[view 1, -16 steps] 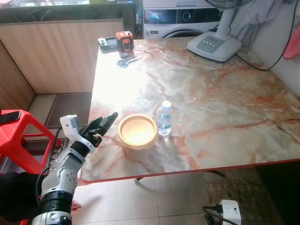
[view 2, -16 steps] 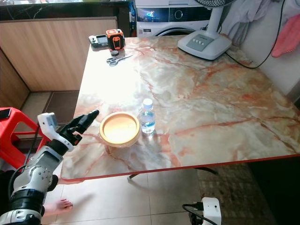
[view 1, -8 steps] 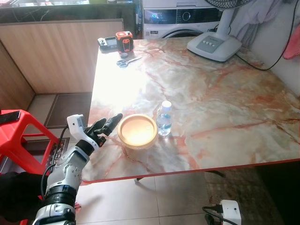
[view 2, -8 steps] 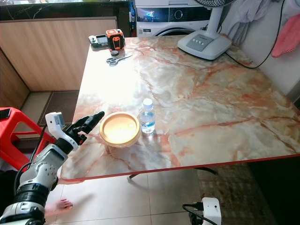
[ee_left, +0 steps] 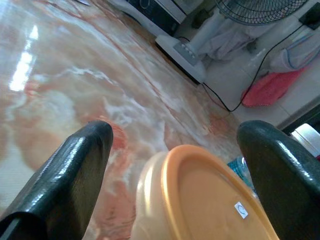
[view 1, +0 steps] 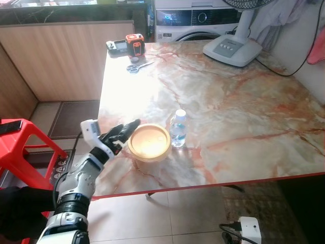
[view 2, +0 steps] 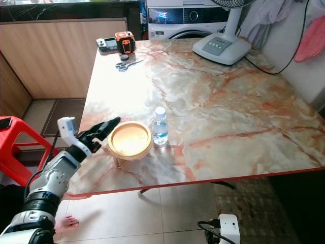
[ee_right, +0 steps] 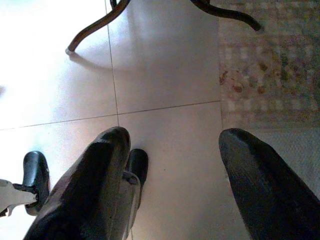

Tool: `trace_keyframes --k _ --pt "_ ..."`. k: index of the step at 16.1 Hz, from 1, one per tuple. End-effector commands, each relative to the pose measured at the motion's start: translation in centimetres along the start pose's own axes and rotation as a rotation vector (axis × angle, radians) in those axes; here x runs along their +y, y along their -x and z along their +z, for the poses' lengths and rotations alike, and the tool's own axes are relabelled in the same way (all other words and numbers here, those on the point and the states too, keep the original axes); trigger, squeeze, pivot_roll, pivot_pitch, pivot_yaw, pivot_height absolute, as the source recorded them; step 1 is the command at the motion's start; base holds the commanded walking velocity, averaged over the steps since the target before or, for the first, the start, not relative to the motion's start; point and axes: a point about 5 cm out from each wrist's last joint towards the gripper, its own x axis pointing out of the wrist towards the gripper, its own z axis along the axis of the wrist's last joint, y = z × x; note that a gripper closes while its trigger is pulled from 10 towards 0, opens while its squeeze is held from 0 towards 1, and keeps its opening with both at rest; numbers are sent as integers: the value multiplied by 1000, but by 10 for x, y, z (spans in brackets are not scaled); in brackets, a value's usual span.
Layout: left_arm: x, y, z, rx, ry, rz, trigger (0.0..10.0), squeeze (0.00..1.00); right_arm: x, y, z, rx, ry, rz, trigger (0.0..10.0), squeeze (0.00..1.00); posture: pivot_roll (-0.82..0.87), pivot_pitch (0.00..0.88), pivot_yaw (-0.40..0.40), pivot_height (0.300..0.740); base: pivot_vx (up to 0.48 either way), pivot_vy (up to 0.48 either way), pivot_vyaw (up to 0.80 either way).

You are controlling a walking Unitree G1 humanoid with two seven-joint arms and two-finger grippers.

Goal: Restocking fridge

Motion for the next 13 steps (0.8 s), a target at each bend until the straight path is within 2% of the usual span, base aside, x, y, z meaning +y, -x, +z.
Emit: trace_keyframes --k 1,9,13 --pt "0 -2 -3 21 16 -2 10000 0 -2 1 -4 15 -5 -8 10000 0 61 65 -43 740 0 0 0" --pt "4 0 -14 51 45 39 10000 0 -2 1 -4 16 -6 -6 10000 0 63 66 -42 740 0 0 0" --pt "1 -5 -16 62 72 32 10000 0 -2 1 -4 15 -5 -8 10000 0 61 64 -42 740 0 0 0"
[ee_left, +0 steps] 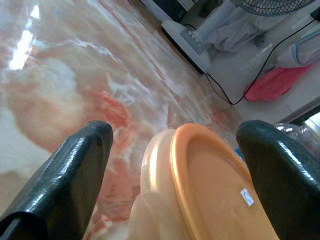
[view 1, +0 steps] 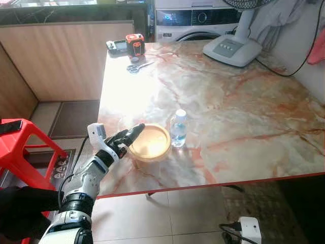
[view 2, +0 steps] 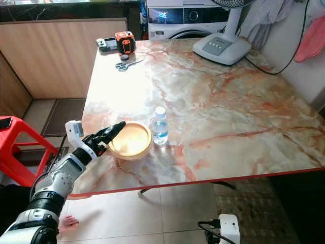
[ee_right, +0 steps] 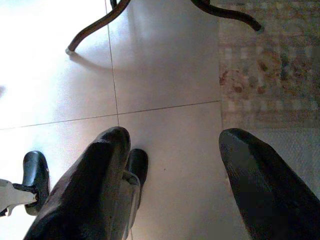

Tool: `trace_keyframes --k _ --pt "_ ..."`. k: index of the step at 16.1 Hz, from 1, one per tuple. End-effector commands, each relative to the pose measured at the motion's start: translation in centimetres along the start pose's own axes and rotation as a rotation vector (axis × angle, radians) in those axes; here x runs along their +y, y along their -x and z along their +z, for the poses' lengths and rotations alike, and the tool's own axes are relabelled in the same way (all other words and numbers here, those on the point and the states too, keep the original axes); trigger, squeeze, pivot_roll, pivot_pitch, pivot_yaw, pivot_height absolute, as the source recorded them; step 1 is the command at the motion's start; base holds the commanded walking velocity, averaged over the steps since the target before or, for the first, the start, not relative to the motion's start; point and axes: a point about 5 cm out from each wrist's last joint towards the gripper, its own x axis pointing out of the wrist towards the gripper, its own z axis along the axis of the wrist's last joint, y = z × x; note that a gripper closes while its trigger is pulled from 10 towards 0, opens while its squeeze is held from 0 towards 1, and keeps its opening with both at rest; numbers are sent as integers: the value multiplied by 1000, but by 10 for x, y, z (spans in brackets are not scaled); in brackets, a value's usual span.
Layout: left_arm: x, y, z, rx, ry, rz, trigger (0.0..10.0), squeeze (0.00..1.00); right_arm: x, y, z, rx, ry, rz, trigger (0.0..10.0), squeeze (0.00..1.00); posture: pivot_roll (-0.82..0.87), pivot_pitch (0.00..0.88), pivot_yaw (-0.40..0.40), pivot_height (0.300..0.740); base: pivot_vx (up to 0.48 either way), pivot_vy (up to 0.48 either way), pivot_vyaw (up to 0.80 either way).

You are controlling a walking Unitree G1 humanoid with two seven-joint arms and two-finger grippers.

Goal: Restocking fridge

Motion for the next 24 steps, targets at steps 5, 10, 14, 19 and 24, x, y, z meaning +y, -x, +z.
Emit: trace_keyframes --k 5,10,14,19,24 --pt "-2 -6 -4 22 46 -3 10000 0 -2 1 -4 15 -2 -8 10000 0 58 59 -41 740 0 0 0" --pt "-4 -7 -11 41 78 -15 10000 0 -2 1 -4 16 -1 -8 10000 0 56 56 -40 740 0 0 0" --pt "-5 -10 -15 76 75 -5 10000 0 -2 1 -4 17 -1 -9 10000 0 56 57 -41 740 0 0 0" --pt "-5 -10 -17 93 80 -1 0 0 -2 1 -4 18 -2 -8 10000 0 58 61 -39 740 0 0 0" --pt "-6 -9 -22 112 77 -6 0 0 -2 1 -5 21 -1 -8 10000 0 59 64 -38 740 0 0 0"
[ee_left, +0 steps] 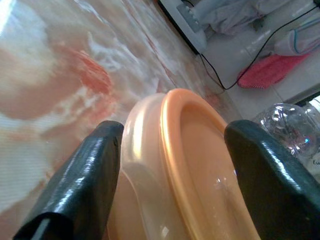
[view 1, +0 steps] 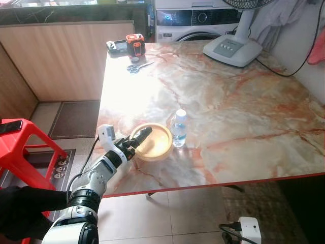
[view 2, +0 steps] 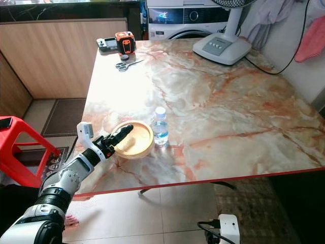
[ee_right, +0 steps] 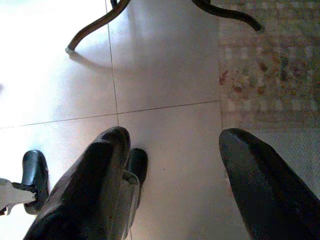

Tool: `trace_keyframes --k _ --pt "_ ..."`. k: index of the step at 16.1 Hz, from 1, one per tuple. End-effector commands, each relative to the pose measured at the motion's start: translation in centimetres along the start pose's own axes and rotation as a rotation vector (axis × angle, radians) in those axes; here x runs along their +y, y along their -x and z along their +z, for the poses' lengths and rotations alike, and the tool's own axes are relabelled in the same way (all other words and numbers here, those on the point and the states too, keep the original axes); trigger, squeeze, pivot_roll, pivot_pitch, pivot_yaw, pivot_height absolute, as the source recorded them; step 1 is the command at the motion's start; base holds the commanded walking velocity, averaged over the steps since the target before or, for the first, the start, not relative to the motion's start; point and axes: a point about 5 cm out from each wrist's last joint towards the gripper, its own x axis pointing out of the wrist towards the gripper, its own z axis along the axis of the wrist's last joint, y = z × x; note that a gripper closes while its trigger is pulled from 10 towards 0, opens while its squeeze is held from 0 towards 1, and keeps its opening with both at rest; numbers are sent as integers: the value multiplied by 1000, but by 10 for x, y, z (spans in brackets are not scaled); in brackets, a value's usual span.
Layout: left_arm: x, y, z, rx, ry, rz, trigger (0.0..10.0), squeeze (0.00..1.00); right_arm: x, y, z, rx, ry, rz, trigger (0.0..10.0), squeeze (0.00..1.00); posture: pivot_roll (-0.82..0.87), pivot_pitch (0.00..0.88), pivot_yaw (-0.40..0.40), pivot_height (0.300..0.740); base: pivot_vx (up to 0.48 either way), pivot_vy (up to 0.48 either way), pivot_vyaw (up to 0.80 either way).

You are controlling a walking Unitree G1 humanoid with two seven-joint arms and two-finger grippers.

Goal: Restocking fridge

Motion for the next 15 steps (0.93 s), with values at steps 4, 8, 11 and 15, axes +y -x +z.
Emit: trace_keyframes --k 4,8,11,15 --pt "1 2 -8 43 -9 6 0 0 -2 1 -4 19 -5 -7 10000 0 60 66 -38 740 0 0 0" --pt "3 4 -10 41 -16 20 0 0 -2 1 -4 19 -7 -6 10000 0 61 67 -39 740 0 0 0" --pt "4 6 -11 29 -14 28 0 0 -2 1 -4 19 -7 -6 10000 0 61 67 -38 740 0 0 0" --pt "5 10 -7 -8 -9 31 0 0 -2 1 -4 19 -5 -5 10000 0 62 66 -41 740 0 0 0"
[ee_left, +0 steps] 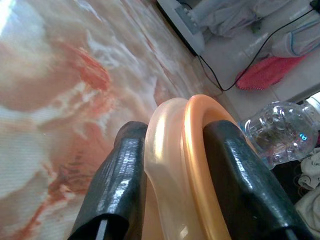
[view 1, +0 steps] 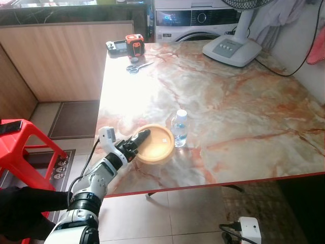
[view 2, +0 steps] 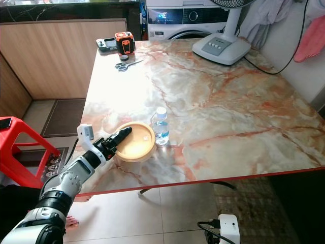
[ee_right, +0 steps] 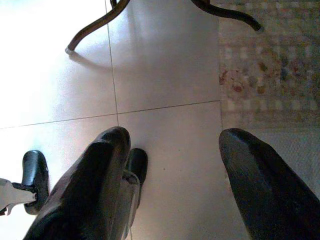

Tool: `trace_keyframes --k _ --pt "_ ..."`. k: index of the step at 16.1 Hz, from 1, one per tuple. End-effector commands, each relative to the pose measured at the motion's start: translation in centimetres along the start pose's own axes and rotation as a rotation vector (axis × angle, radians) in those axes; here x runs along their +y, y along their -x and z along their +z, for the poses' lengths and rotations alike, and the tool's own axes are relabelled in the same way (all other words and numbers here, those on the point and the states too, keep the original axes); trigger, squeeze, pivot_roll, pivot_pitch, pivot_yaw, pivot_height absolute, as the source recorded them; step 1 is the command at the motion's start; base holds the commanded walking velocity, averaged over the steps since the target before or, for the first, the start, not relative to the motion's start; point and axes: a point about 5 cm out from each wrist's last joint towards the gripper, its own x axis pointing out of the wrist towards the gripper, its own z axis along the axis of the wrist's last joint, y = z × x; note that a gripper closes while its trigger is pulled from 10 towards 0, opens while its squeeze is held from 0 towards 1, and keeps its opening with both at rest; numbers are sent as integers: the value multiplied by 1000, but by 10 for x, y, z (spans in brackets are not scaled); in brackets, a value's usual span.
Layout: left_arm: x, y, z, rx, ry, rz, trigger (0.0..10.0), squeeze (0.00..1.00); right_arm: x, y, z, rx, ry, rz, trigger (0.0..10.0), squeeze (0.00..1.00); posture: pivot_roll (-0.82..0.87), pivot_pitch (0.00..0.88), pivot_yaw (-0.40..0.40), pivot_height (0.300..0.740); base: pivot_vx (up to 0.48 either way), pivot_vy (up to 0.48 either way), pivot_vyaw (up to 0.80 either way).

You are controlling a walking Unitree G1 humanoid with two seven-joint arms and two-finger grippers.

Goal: Restocking fridge

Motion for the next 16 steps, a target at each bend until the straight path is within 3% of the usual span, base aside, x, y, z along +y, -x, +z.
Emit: trace_keyframes --k 1,6,7,8,12,14,16 --pt "4 5 -3 14 -7 28 0 0 -2 1 -4 19 -3 -6 10000 0 62 66 -41 740 0 0 0" --pt "-11 7 9 -87 -5 -96 0 0 -2 1 -4 20 -1 -5 10000 0 64 64 -43 740 0 0 0" --pt "-17 6 9 -79 -6 -139 4392 0 -2 1 -4 20 0 -4 10000 0 63 61 -43 740 0 0 0" --pt "-25 5 8 -72 -7 -184 10000 0 -2 1 -4 20 1 -4 10000 0 64 60 -43 740 0 0 0" --pt "-44 -3 7 -115 20 -235 10000 0 -3 2 -5 23 5 -5 10000 0 62 36 -44 740 0 0 0" --pt "-55 -6 28 -237 7 -221 10000 0 -3 2 -6 22 4 -5 10000 0 53 11 -40 740 0 0 0" --pt "-61 -6 37 -275 -4 -247 10000 0 -3 2 -6 22 4 -5 10000 0 54 1 -38 740 0 0 0"
